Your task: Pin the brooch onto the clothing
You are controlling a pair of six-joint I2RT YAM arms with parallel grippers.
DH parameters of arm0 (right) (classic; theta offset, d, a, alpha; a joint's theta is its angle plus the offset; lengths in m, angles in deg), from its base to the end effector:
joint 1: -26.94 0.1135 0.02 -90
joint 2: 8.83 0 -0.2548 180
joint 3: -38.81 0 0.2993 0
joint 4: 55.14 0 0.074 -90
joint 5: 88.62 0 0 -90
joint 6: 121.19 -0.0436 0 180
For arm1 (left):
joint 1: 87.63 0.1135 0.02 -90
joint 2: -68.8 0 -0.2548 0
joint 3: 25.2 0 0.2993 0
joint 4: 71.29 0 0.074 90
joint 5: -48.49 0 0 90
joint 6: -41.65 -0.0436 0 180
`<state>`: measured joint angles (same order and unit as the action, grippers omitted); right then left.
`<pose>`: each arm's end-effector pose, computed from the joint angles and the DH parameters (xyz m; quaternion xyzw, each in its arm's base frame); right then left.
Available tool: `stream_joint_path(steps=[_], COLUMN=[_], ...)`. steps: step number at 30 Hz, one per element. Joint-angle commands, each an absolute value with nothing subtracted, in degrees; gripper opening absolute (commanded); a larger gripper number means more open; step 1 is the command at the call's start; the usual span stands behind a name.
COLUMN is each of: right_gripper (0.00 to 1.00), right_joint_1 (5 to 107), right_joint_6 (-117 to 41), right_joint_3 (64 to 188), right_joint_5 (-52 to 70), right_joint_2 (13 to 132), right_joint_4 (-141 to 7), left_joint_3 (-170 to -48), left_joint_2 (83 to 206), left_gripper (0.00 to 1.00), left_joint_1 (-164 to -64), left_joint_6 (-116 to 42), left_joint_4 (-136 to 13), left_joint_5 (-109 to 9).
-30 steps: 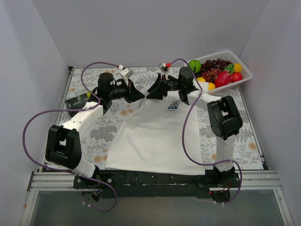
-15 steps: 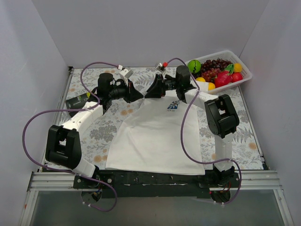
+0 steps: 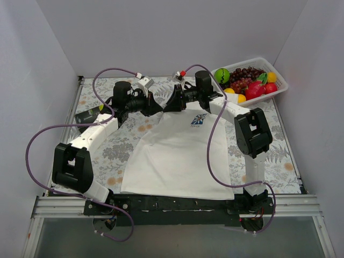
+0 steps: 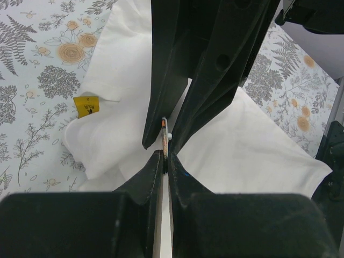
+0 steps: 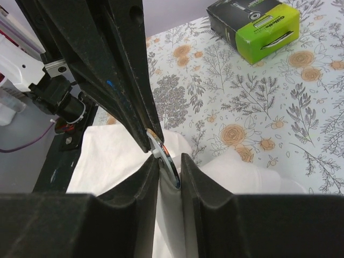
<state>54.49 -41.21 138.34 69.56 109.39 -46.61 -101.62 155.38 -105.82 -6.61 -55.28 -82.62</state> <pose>0.4359 0.2731 0.2262 -0.4523 0.5729 0.5781 0.3647 0.3666 -0.1506 0.2679 0.0195 0.8159 -0.5054 0.2800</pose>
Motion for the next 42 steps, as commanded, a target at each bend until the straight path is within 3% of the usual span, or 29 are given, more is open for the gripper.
stream_joint_path(steps=[1,5,8,12,15,18,23,28,42], right_gripper=[0.27,0.31,0.41,0.71,0.82,0.87,0.88,0.86,0.60], right_joint_1=[55.4,55.3,55.0,54.4,53.8,52.6,50.0,49.6,50.6], right_joint_6=[-35.4,-34.7,-33.3,-31.4,-29.4,-30.1,-38.9,-42.3,-48.0], right_joint_3=[141.6,141.0,139.2,135.7,132.8,129.6,123.9,123.1,123.9], right_joint_5=[63.7,64.6,64.6,63.4,63.0,64.3,71.0,72.8,74.9], right_joint_2=[109.4,108.3,105.5,100.7,97.0,94.4,92.2,92.9,94.6], right_joint_4=[-53.2,-54.0,-54.7,-54.9,-54.6,-52.4,-37.6,-34.8,-29.5], left_joint_3=[-106.5,-106.2,-105.0,-103.1,-102.2,-101.6,-101.4,-101.1,-101.4], left_joint_2=[153.6,153.3,152.8,152.1,151.5,150.7,149.9,148.9,146.9], left_gripper=[0.00,0.00,0.00,0.00,0.00,0.00,0.00,0.00,0.00], left_joint_1=[-108.5,-108.7,-108.7,-108.7,-108.7,-108.7,-108.7,-108.7,-108.8], left_joint_6=[-7.6,-8.1,-8.1,-8.0,-8.0,-7.9,-7.6,-6.9,-5.5], left_joint_4=[-55.0,-54.7,-54.7,-55.2,-55.6,-55.9,-56.1,-56.4,-56.7], left_joint_5=[-86.7,-85.9,-85.5,-85.3,-85.0,-84.8,-85.3,-86.4,-89.8])
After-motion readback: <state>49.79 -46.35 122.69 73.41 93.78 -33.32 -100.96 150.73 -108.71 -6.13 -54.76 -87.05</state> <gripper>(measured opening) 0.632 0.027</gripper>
